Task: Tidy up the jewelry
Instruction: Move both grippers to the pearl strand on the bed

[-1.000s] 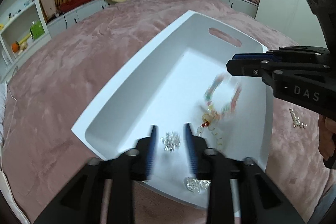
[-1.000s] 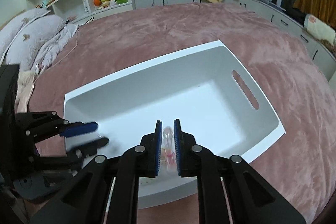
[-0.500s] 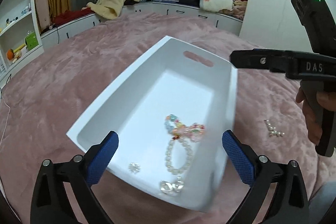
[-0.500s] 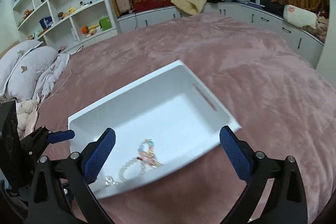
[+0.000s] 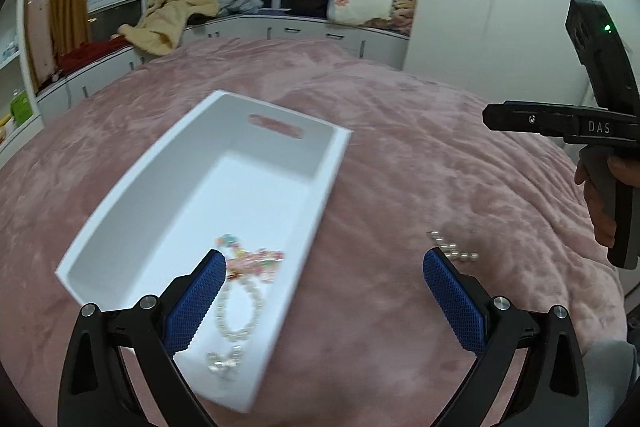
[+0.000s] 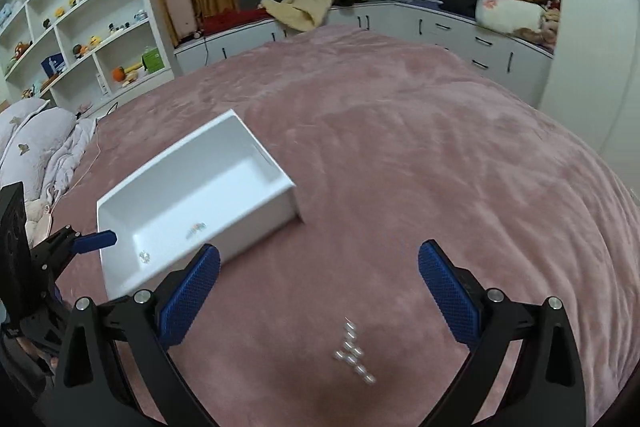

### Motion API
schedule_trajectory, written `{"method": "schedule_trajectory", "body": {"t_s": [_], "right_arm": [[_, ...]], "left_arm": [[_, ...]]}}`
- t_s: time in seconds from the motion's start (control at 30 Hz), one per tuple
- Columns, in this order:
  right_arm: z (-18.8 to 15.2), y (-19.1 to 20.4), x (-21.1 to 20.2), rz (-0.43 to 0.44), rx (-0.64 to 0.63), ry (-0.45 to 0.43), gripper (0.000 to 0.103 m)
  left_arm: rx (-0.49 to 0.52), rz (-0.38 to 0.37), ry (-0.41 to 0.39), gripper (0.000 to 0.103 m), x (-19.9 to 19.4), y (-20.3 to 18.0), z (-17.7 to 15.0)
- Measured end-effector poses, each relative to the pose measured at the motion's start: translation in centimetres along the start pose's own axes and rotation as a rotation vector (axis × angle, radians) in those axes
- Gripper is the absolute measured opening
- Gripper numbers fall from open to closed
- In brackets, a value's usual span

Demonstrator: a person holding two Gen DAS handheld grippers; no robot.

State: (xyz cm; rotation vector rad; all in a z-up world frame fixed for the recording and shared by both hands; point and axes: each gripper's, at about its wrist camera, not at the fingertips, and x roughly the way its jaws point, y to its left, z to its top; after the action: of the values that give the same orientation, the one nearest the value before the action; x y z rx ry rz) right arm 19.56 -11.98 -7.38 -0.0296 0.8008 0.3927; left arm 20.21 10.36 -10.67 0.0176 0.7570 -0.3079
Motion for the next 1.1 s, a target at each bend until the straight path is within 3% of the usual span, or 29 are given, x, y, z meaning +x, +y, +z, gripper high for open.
{"method": "schedule_trajectory", "body": {"t_s": [0.2, 0.6, 0.93, 1.03, 1.1], "right_arm": [[-4.2, -2.8, -1.6, -0.033, -0.035, 0.023, 0.098], [-12.1, -4.9, 0.3, 0.088, -0.068, 0.068, 0.098], [-15.1, -4.7, 3.3, 0.156, -0.143, 0.08, 0.093], [-15.6, -4.6, 4.4, 0.201, -0.13, 0.074, 0.087], [-15.8, -4.4, 5.5, 0.226, -0.121, 0.083, 0.086]], "left_arm": [[0.074, -0.036, 0.008, 0.1, 1.2, -4.4, 0.2], [0.119, -0.086, 0.049, 0.1, 6.0, -9.8, 1.0], [0.132, -0.127, 0.15, 0.099, 14.2, -13.0, 1.5], [0.127, -0.112, 0.181, 0.093, 16.6, -13.2, 1.2], [0.115, -0.103, 0.206, 0.08, 18.0, -13.0, 1.1]]}}
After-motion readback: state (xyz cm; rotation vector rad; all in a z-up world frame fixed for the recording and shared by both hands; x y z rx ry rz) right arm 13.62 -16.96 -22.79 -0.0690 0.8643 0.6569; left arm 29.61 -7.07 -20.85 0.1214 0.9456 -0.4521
